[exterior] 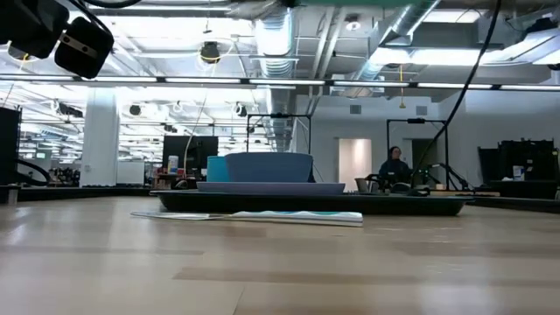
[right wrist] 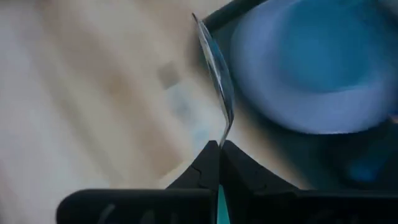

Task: Set up tray
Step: Put the blue spoon on the black napkin

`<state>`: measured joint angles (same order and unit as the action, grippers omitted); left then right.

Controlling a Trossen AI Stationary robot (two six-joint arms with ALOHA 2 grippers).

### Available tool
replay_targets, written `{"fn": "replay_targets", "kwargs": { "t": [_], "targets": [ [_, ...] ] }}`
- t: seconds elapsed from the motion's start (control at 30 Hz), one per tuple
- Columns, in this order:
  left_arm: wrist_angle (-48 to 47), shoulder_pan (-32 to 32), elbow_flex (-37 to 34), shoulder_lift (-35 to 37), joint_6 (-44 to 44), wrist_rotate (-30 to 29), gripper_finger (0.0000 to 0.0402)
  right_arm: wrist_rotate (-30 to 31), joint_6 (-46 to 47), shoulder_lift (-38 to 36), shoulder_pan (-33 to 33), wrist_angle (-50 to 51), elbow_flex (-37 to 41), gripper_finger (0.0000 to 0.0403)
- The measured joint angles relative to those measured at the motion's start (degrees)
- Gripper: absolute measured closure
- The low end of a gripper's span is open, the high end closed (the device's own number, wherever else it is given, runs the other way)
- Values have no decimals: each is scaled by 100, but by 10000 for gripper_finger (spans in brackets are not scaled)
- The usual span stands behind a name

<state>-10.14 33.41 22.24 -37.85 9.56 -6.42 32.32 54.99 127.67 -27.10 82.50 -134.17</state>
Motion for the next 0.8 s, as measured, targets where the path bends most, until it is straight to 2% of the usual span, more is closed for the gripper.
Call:
{"fn": "replay_targets", "kwargs": {
  "t": [0.1,0.2,0.33,0.4,0.6,0.7,0.8],
  "targets": [
    [61,0,0,0,0,0,387,783,728,-569,85,778,91,403],
    [78,-2,0,1,-4,0,387,1367,898,-1264,283,654,503,403],
    [78,0,0,0,-26,1,387,1452,1365,-2215,827,490,1408,403],
    [78,0,0,2,-26,15,387,1374,1255,-2619,1184,-189,2046,403],
    [62,-2,0,2,-26,145,387,10,-840,-4117,2420,-3726,4550,403],
    [60,0,0,0,-26,166,387,-562,-1277,-4903,3208,-5186,5903,403],
    [75,-1,0,0,-93,96,387,-1521,-1346,-5660,4087,-6555,7271,403]
  ]
}}
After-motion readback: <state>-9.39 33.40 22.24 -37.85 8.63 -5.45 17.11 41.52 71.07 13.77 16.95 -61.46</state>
